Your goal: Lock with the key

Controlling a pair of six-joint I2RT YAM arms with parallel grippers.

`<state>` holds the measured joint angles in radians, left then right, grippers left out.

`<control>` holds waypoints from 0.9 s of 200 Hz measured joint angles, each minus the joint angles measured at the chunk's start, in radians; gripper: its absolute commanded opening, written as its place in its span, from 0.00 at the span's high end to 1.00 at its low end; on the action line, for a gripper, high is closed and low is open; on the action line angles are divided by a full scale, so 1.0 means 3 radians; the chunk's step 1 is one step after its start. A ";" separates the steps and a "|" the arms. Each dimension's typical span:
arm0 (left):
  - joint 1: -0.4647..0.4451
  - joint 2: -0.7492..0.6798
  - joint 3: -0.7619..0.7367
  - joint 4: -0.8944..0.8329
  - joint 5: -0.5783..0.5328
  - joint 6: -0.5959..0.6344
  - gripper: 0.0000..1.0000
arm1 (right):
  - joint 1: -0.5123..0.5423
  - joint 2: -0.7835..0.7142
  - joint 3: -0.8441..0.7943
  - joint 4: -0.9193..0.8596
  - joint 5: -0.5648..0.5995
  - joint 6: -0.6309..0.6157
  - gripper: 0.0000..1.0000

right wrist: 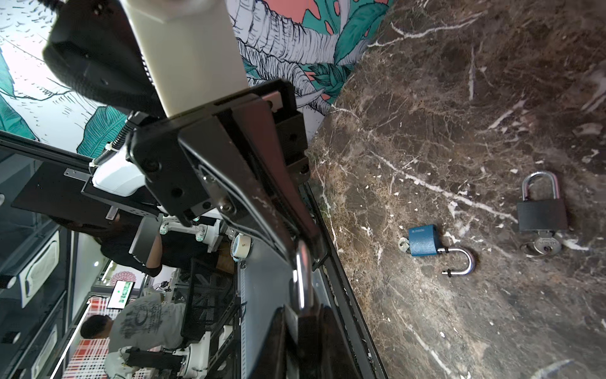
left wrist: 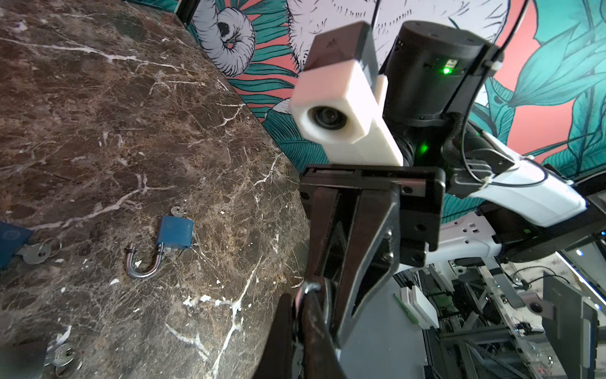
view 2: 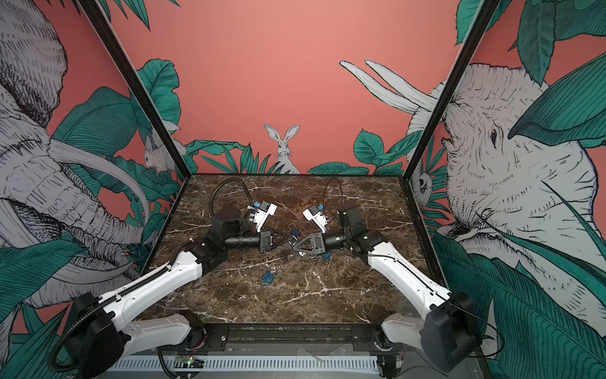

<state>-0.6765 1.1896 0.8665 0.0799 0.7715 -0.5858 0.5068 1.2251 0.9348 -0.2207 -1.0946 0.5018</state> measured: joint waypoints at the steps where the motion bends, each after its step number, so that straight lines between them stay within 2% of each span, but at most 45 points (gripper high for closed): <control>1: 0.0003 0.0003 0.0006 -0.0009 0.0008 0.0004 0.93 | 0.0000 -0.0001 0.0003 -0.0003 0.0001 -0.0005 1.00; 19: 0.0065 0.0051 0.0100 -0.0089 0.0149 0.0069 0.84 | 0.0001 -0.0005 0.0065 -0.0042 0.0037 -0.0085 1.00; 57: 0.0140 0.0117 0.0106 -0.0189 0.0365 0.0041 0.78 | 0.0001 0.0003 0.0104 -0.0075 0.0193 -0.0181 1.00; 88: 0.0174 0.0117 0.0106 -0.0202 0.0464 -0.0004 0.68 | 0.0005 0.0018 0.0104 -0.0043 0.0247 -0.0196 1.00; 180: 0.0245 0.0146 0.0106 -0.0151 0.0497 -0.0064 0.67 | 0.0076 0.0028 0.0104 0.0039 0.0369 -0.0189 1.00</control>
<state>-0.6029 1.2335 0.8982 0.0345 0.9207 -0.6048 0.5297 1.2335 0.9661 -0.2089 -0.9840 0.4450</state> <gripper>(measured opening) 0.330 0.130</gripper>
